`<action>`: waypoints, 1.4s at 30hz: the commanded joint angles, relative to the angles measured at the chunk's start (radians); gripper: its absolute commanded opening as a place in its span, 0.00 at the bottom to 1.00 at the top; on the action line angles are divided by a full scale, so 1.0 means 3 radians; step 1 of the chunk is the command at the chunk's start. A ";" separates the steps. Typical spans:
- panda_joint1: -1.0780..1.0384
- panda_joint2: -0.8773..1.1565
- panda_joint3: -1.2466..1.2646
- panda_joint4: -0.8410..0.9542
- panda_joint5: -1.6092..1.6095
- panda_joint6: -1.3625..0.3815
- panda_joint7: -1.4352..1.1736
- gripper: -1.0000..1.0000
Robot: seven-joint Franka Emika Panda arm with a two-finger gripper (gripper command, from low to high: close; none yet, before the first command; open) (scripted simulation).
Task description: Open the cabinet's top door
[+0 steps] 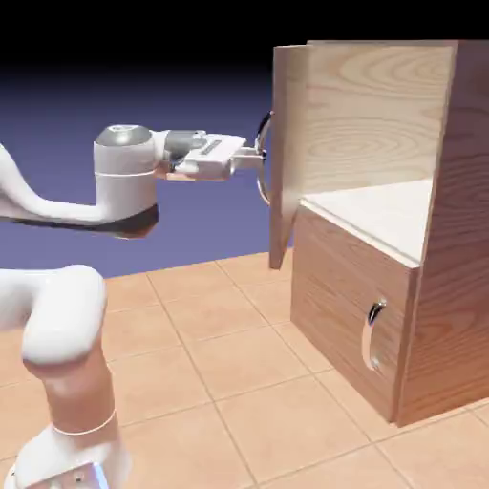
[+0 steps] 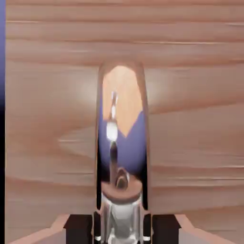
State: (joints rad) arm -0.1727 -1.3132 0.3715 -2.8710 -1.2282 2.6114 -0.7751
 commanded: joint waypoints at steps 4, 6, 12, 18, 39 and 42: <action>0.0249 -0.0131 0.0336 0.0022 0.0509 -0.0577 -0.0186 0.00; 0.0341 -0.0163 0.0527 0.0071 0.0731 -0.0867 -0.0244 0.00; 0.0442 -0.0140 0.1147 0.0380 0.1335 -0.1737 -0.0335 0.00; 0.0225 -0.0007 0.1775 0.0941 0.1845 -0.2607 -0.0377 0.00; -0.1650 0.0096 0.3055 0.3475 0.2618 -0.4910 -0.0726 0.00; -0.1928 0.0066 0.3142 0.3838 0.2648 -0.5170 -0.0809 0.00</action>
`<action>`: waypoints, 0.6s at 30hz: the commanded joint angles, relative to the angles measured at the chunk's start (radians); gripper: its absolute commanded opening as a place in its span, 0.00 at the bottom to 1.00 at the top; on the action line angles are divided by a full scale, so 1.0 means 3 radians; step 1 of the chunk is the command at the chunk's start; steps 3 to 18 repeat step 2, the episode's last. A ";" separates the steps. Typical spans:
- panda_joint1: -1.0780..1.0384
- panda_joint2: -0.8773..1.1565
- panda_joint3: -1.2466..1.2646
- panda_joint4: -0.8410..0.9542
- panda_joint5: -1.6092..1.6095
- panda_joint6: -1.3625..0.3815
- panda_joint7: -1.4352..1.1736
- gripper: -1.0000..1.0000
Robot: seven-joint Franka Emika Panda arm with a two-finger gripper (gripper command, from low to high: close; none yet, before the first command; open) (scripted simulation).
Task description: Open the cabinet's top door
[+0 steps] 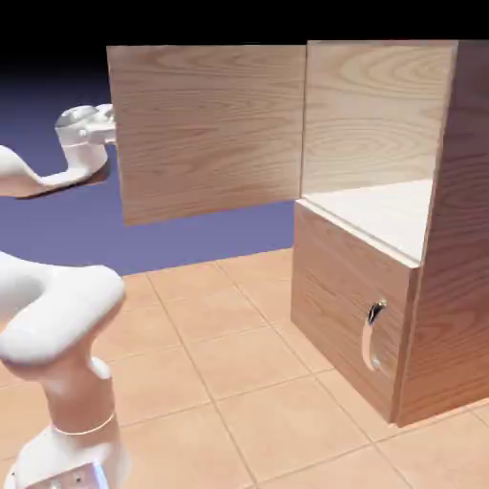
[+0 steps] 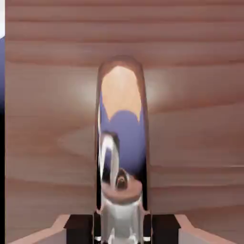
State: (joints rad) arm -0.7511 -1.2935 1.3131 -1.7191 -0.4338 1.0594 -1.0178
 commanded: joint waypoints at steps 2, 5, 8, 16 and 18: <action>-0.0181 -0.0022 0.0052 0.0237 0.0012 -0.0163 -0.0059 0.00; -0.0181 -0.0022 0.0052 0.0237 0.0012 -0.0163 -0.0059 0.00; -0.0181 -0.0022 0.0052 0.0237 0.0012 -0.0163 -0.0059 0.00; -0.0181 -0.0022 0.0052 0.0237 0.0012 -0.0163 -0.0059 0.00; -0.0181 -0.0022 0.0052 0.0237 0.0012 -0.0163 -0.0059 0.00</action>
